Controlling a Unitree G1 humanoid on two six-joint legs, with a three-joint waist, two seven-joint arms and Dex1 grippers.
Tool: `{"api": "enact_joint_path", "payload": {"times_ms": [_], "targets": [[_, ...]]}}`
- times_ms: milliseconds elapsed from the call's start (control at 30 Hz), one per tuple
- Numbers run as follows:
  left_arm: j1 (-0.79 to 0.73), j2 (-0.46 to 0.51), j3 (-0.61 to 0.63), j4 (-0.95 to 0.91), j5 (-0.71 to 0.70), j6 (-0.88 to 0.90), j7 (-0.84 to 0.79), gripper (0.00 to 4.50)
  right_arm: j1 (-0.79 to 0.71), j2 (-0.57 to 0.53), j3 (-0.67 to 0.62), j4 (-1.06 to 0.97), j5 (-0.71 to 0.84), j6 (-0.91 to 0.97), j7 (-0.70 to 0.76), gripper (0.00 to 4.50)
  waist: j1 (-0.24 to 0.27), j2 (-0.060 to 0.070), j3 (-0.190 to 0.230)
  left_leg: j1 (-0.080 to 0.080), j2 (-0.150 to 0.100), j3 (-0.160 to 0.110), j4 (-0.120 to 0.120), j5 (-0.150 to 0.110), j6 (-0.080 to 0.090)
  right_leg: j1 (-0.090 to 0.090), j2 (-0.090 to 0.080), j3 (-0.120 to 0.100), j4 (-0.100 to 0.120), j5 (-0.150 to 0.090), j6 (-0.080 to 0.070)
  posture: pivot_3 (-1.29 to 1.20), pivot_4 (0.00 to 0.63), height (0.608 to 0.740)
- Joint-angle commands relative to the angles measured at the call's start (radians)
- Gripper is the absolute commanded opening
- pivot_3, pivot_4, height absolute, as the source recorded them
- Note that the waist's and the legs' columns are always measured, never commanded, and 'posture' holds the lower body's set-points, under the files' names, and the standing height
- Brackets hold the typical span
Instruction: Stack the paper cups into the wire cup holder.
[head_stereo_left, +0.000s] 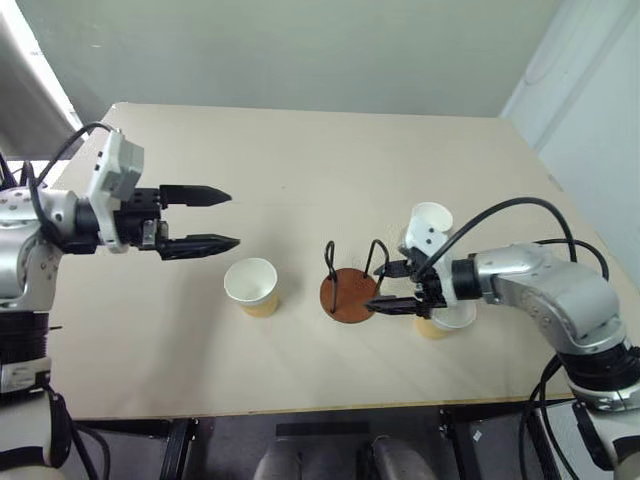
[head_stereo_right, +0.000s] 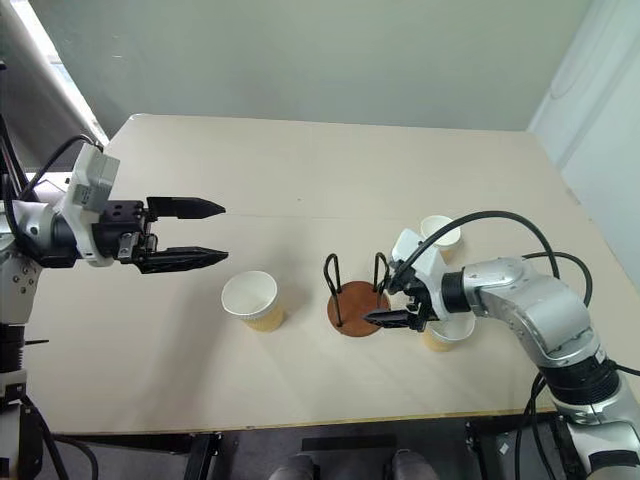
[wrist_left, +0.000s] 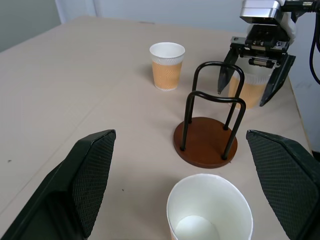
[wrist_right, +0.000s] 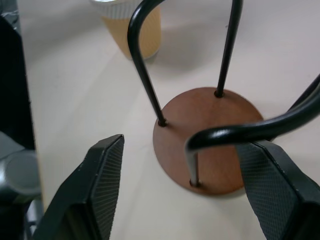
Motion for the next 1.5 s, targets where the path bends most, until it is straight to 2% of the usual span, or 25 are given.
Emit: {"api": "enact_joint_path", "payload": {"times_ms": [33,233,333,533,800,967,1500], "targets": [[-0.036,0.001,0.008,0.002,0.002,-0.008,0.008,4.5,-0.061,-0.066,-0.072,-0.029,0.059,-0.013,0.071,3.52,0.0,0.0,0.0,0.0,0.0,0.0,0.0,0.0,0.0,0.0,0.0,0.0,0.0,0.0,0.0,0.0,0.15,0.74],[-0.054,-0.001,0.002,0.018,0.002,-0.008,0.003,4.5,-0.082,-0.141,-0.101,-0.018,0.101,-0.052,0.148,3.52,0.001,0.0,0.0,0.0,0.0,0.0,0.0,0.0,0.0,0.0,0.0,0.0,0.0,0.0,0.0,0.0,0.15,0.74],[-0.058,-0.004,-0.002,0.022,0.005,-0.01,0.001,4.5,-0.107,-0.16,-0.09,0.02,0.074,-0.094,0.163,3.52,0.001,0.0,0.0,0.0,0.0,0.0,0.0,0.0,0.0,0.0,0.0,0.0,0.0,0.0,0.0,0.0,0.15,0.74],[-0.083,-0.01,-0.019,0.043,0.013,-0.016,-0.004,4.5,-0.279,-0.169,0.046,0.315,-0.185,-0.386,0.199,3.52,0.0,0.0,0.0,0.0,0.0,0.0,0.0,0.001,0.002,0.0,0.0,0.001,0.001,0.002,0.001,0.0,0.15,0.74],[-0.066,0.004,-0.01,0.022,0.008,-0.005,-0.025,4.5,-0.311,-0.174,0.146,0.484,-0.385,-0.665,0.325,3.52,0.001,0.0,0.0,-0.001,0.0,0.0,0.001,0.001,0.003,-0.001,0.0,0.001,0.0,0.002,0.001,0.0,0.15,0.74],[-0.079,0.022,-0.017,0.034,0.005,0.004,-0.06,4.5,-0.344,-0.14,0.18,0.627,-0.506,-0.812,0.343,3.52,0.001,0.0,0.0,-0.001,0.0,0.0,0.001,0.001,0.003,-0.001,0.0,0.001,0.0,0.002,0.001,0.0,0.15,0.74],[-0.077,0.027,-0.014,0.01,0.013,-0.033,-0.091,4.5,-0.404,-0.059,0.203,0.91,-0.711,-1.049,0.399,3.52,0.001,0.0,0.0,-0.001,0.0,0.0,0.001,0.001,0.003,-0.001,-0.001,0.001,0.0,0.002,0.001,0.0,0.15,0.74]]}}
